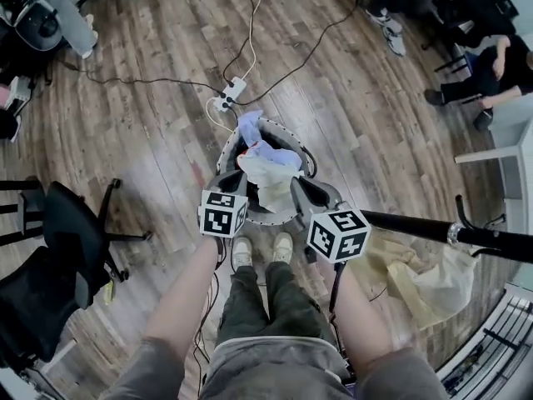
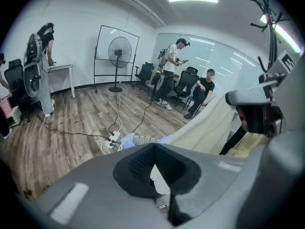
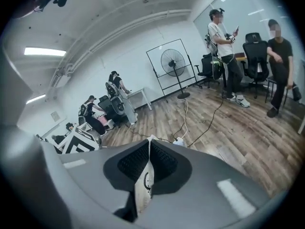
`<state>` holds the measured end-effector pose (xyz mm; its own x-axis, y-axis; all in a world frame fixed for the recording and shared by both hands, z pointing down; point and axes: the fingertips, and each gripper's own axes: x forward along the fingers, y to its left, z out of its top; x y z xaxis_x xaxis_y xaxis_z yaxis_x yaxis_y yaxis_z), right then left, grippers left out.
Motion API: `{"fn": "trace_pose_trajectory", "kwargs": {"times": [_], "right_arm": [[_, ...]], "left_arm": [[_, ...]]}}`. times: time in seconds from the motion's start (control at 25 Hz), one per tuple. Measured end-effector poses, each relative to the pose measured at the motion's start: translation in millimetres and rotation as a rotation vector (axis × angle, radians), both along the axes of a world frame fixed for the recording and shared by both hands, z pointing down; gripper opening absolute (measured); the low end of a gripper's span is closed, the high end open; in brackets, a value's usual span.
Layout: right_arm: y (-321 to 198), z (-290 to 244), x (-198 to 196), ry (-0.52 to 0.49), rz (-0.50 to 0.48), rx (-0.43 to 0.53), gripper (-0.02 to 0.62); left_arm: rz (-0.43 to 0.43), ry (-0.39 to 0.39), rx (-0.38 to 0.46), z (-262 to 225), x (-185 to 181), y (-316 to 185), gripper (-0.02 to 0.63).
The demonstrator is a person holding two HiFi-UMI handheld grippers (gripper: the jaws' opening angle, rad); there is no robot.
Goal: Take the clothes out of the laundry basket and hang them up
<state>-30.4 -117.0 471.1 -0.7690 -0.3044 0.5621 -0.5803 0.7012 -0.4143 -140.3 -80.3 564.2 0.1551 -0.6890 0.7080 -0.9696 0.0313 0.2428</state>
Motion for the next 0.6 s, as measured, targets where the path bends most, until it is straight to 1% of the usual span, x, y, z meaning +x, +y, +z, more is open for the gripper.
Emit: {"fn": "trace_pose_trajectory", "kwargs": {"times": [0.16, 0.32, 0.44, 0.6], "right_arm": [[15.3, -79.0, 1.2, -0.041, -0.049, 0.072, 0.036], [24.4, -152.9, 5.5, -0.092, -0.078, 0.161, 0.035], [45.0, -200.3, 11.9, -0.122, -0.111, 0.198, 0.035], [70.3, -251.6, 19.2, -0.139, -0.153, 0.271, 0.035]], "left_arm": [[0.052, -0.031, 0.044, -64.2, 2.4, 20.1, 0.002], [0.116, -0.053, 0.125, -124.5, 10.6, 29.3, 0.0], [0.15, -0.049, 0.165, -163.5, 23.8, 49.5, 0.002], [0.203, -0.048, 0.246, -215.5, 39.2, 62.5, 0.002]]}}
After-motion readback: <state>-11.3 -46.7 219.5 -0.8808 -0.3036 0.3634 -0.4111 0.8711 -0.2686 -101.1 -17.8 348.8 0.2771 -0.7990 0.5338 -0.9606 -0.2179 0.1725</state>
